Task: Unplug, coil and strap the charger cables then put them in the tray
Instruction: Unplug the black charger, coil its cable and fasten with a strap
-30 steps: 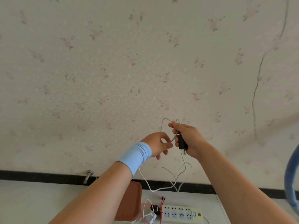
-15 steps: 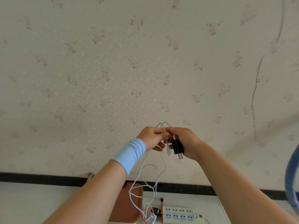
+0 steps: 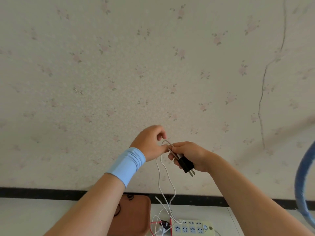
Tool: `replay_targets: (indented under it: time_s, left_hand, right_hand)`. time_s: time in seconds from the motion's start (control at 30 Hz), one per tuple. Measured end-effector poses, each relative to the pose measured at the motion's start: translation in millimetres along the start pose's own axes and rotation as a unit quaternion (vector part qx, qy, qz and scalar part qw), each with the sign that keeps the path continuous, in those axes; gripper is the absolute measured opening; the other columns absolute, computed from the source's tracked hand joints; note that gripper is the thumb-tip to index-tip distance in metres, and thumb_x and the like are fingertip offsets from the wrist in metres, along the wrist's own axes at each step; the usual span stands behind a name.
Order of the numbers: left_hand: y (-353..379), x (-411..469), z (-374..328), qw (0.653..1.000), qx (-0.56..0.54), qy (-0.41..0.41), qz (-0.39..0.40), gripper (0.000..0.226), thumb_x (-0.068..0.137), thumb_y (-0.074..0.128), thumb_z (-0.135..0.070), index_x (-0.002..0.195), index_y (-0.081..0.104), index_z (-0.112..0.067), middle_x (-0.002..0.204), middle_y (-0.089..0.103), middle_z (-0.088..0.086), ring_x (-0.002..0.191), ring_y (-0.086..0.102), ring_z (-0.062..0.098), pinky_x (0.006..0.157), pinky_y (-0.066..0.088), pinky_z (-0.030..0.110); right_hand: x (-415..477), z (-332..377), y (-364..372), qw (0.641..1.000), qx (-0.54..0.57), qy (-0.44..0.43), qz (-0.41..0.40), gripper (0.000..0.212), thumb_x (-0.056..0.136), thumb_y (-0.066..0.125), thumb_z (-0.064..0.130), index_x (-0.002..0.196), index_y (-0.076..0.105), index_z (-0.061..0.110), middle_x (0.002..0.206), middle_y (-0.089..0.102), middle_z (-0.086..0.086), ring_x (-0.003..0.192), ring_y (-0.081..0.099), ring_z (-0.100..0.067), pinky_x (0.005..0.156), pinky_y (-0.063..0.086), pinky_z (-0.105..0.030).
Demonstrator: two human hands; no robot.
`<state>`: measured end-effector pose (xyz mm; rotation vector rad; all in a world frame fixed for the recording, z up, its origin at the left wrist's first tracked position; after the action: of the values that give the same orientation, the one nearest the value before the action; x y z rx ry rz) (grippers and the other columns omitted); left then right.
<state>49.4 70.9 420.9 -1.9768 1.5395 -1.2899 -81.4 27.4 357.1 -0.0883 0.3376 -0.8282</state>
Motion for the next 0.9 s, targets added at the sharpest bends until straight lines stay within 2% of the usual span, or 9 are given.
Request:
replay_targets:
  time_s: [0.07,0.17,0.23,0.3,0.4,0.53,0.7,0.8,0.9]
  left_hand:
    - [-5.0,0.0,1.2,1.000,-0.026,0.011,-0.007,0.036,0.074,0.077,-0.025,0.104,0.056,-0.029,0.104,0.055,-0.011,0.093,0.051,0.005,0.083,0.041,0.021]
    - [19.2,-7.0,13.7,0.988,-0.057,-0.054,0.134,0.030,0.086,0.067,-0.032,0.115,0.060,-0.036,0.116,0.061,-0.016,0.109,0.054,0.003,0.099,0.042,0.025]
    - [24.0,-10.5,20.2,0.983,-0.059,-0.080,0.157,0.010,0.090,0.062,-0.036,0.099,0.066,-0.034,0.089,0.068,-0.013,0.085,0.064,0.007,0.088,0.053,0.032]
    - [19.4,-10.1,22.5,0.986,-0.027,-0.076,0.146,0.011,0.092,0.062,-0.039,0.090,0.068,-0.030,0.075,0.065,-0.008,0.073,0.062,0.013,0.078,0.053,0.032]
    - [20.5,-11.6,23.2,0.984,-0.023,-0.074,0.159,0.013,0.090,0.064,-0.041,0.089,0.072,-0.030,0.083,0.068,0.001,0.080,0.067,0.024,0.072,0.059,0.035]
    - [16.1,-10.3,14.4,0.988,-0.004,-0.055,0.141,0.011,0.083,0.074,-0.040,0.089,0.071,-0.031,0.085,0.068,-0.007,0.081,0.065,0.016,0.070,0.052,0.025]
    - [19.5,-18.6,27.0,0.967,-0.011,-0.162,0.196,0.034,0.093,0.057,-0.045,0.078,0.066,-0.016,0.064,0.053,0.000,0.057,0.052,0.019,0.055,0.048,0.027]
    - [19.7,-26.0,34.4,0.949,-0.014,-0.195,0.248,0.034,0.098,0.051,-0.038,0.075,0.063,-0.016,0.057,0.058,-0.002,0.059,0.058,0.016,0.064,0.049,0.024]
    - [11.3,-20.0,36.2,0.953,-0.082,-0.198,0.215,0.035,0.099,0.051,-0.037,0.075,0.062,-0.014,0.060,0.060,-0.002,0.064,0.056,0.016,0.086,0.052,0.034]
  right_hand:
    - [-3.4,2.9,6.8,0.999,0.009,-0.009,0.042,0.029,0.107,0.042,0.013,0.118,0.068,0.007,0.082,0.062,-0.005,0.069,0.055,-0.018,0.077,0.054,-0.039]
    - [-9.7,10.2,15.9,0.996,0.006,-0.034,0.085,0.030,0.105,0.042,0.007,0.124,0.066,0.009,0.085,0.059,-0.005,0.072,0.055,-0.017,0.081,0.057,-0.040]
    - [-12.3,13.6,15.6,0.995,-0.036,-0.056,0.081,0.032,0.103,0.044,0.003,0.122,0.069,0.009,0.090,0.059,-0.004,0.075,0.056,-0.015,0.079,0.056,-0.037]
    - [-13.4,14.4,13.7,0.993,-0.062,-0.063,0.077,0.037,0.100,0.045,-0.003,0.124,0.069,0.010,0.093,0.062,-0.003,0.078,0.058,-0.014,0.078,0.056,-0.034]
    - [-15.1,12.7,15.1,0.992,-0.096,-0.040,0.075,0.038,0.099,0.045,-0.005,0.125,0.068,0.010,0.091,0.068,-0.002,0.076,0.062,-0.015,0.077,0.056,-0.032]
    - [-19.8,8.0,23.2,0.980,-0.188,0.010,0.068,0.031,0.095,0.043,-0.002,0.104,0.071,0.009,0.075,0.066,-0.004,0.066,0.059,-0.018,0.073,0.056,-0.034]
    - [-19.1,15.3,0.3,0.998,-0.022,-0.003,-0.058,0.024,0.086,0.039,0.003,0.072,0.054,0.015,0.057,0.046,0.000,0.048,0.041,-0.017,0.054,0.037,-0.030]
    - [-23.7,15.8,-34.3,0.979,0.102,-0.016,-0.176,0.030,0.091,0.036,0.003,0.067,0.050,0.015,0.050,0.037,0.003,0.045,0.032,-0.015,0.049,0.027,-0.028]
    - [-30.0,11.8,-52.4,0.958,0.126,-0.013,-0.256,0.030,0.088,0.034,0.001,0.067,0.052,0.013,0.052,0.037,0.002,0.047,0.032,-0.016,0.050,0.027,-0.028]
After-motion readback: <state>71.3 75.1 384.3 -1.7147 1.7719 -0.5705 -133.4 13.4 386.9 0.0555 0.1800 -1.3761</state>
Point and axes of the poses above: each hand's wrist, its own x-axis towards the middle knuckle, its own y-axis out of the palm, z = x × y, the point moved 8 cm from there along x, towards the middle knuckle
